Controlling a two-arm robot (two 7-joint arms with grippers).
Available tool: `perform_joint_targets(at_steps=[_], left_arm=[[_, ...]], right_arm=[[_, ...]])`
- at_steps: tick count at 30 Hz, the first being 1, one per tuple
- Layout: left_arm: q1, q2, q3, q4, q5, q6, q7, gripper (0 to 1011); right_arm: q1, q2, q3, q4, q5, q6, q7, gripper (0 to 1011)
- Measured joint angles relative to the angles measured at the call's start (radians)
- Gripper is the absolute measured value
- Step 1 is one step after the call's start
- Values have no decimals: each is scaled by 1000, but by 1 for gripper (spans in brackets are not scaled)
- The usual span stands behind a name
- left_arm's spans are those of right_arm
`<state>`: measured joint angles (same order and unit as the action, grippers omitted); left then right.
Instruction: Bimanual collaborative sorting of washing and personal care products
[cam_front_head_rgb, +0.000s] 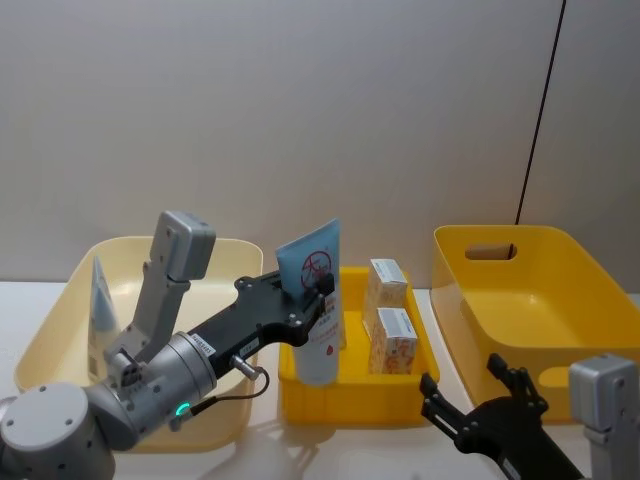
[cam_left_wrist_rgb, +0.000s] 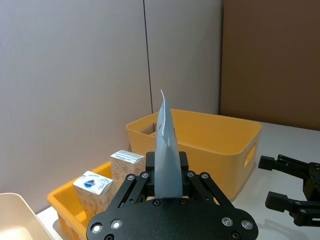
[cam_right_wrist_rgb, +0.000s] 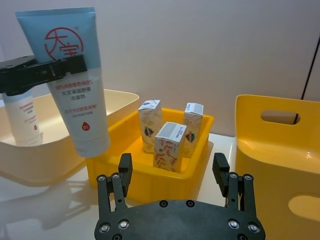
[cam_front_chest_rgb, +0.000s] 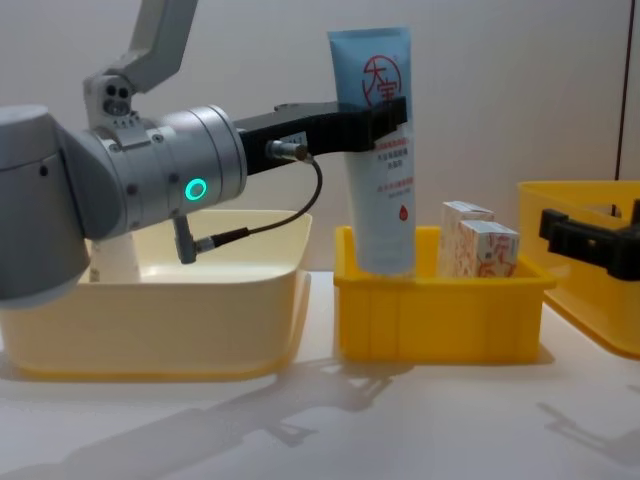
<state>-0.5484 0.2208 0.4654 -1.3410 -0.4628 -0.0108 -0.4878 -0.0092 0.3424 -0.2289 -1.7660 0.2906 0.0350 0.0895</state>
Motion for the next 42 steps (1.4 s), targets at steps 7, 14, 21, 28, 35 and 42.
perform_joint_targets(at_steps=[7, 14, 21, 28, 35, 42], left_arm=[[-2, 0, 6, 3, 4, 0, 0, 237], [-3, -1, 9, 4, 6, 0, 1, 238], [-3, -1, 11, 5, 7, 0, 1, 238], [-4, -1, 12, 6, 8, 0, 1, 237], [-4, -1, 13, 6, 9, 0, 2, 236], [-4, -1, 13, 6, 9, 0, 2, 237]], right_arm=[[27, 8, -13, 16, 13, 3, 55, 1001], [82, 8, -42, 55, 25, 7, 127, 1001], [173, -16, -86, 141, 28, 6, 195, 1001], [245, -46, -117, 220, 30, -8, 234, 1001], [303, -78, -141, 293, 31, -25, 255, 1001], [350, -108, -160, 358, 26, -38, 268, 1002]])
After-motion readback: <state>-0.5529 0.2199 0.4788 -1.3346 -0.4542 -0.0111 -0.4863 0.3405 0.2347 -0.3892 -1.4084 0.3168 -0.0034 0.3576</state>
